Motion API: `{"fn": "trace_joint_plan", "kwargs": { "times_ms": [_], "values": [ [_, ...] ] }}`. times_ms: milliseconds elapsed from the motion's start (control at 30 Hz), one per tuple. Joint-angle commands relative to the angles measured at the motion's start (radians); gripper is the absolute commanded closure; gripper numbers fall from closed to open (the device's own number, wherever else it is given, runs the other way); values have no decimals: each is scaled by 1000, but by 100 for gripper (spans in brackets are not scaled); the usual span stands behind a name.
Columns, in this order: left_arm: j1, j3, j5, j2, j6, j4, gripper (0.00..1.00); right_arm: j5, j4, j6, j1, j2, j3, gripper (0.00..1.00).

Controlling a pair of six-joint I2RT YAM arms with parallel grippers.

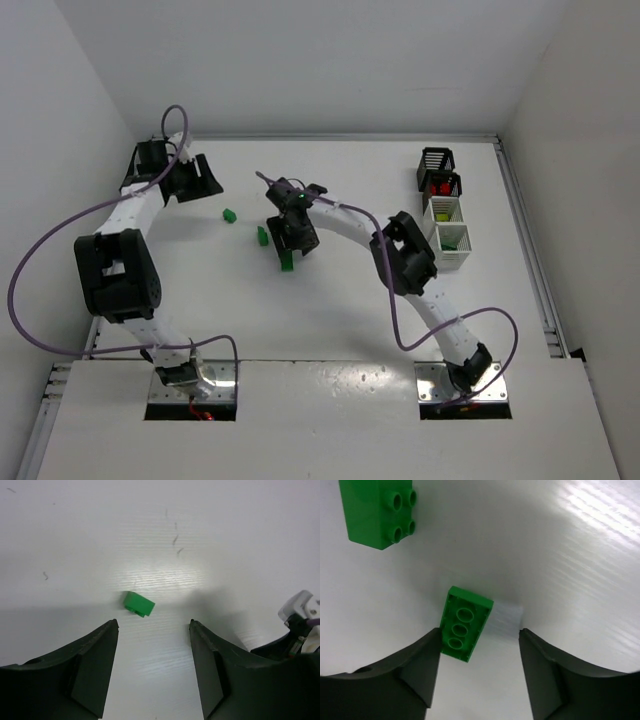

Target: Sort the legos into containers by color

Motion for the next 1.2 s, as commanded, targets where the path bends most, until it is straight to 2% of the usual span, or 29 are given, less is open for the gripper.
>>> {"fn": "trace_joint_plan", "kwargs": {
  "times_ms": [0, 167, 233, 267, 300, 400, 433, 500, 633, 900, 1067, 1167],
  "values": [
    [24, -23, -90, -28, -8, 8, 35, 109, 8, -9, 51, 38, 24, 39],
    [35, -53, -150, -28, 14, -2, 35, 204, -1, -9, 73, 47, 3, 42],
    [35, -79, -150, -28, 14, 8, 35, 224, -1, -19, 82, 60, -6, 50],
    [35, -99, -150, -28, 14, 8, 35, 224, -1, -29, 82, 60, -6, 54],
    [35, -110, -141, -28, 23, 17, 35, 233, -1, -29, 82, 60, -20, 67],
    [35, -138, -88, -10, 41, 40, 35, 246, 9, -52, 70, 37, -64, 84],
    [35, -147, -66, 21, 41, 40, 35, 246, 9, -64, 60, 25, -81, 94],
    [14, -135, -16, 62, 52, 50, 37, 259, 18, -79, 51, -24, -132, 100],
    [-43, -100, 40, 150, 41, 60, 44, 301, 52, -153, 51, -149, -209, 100],
    [-258, -72, 76, 245, 52, 115, 51, 373, 89, -298, -12, -463, -345, 100],
    [-365, -61, 87, 282, 52, 115, 51, 451, 69, -404, -99, -641, -419, 100],
    [-402, -70, 98, 250, 52, 135, 45, 494, 34, -457, -171, -748, -463, 100]
  ]
}}
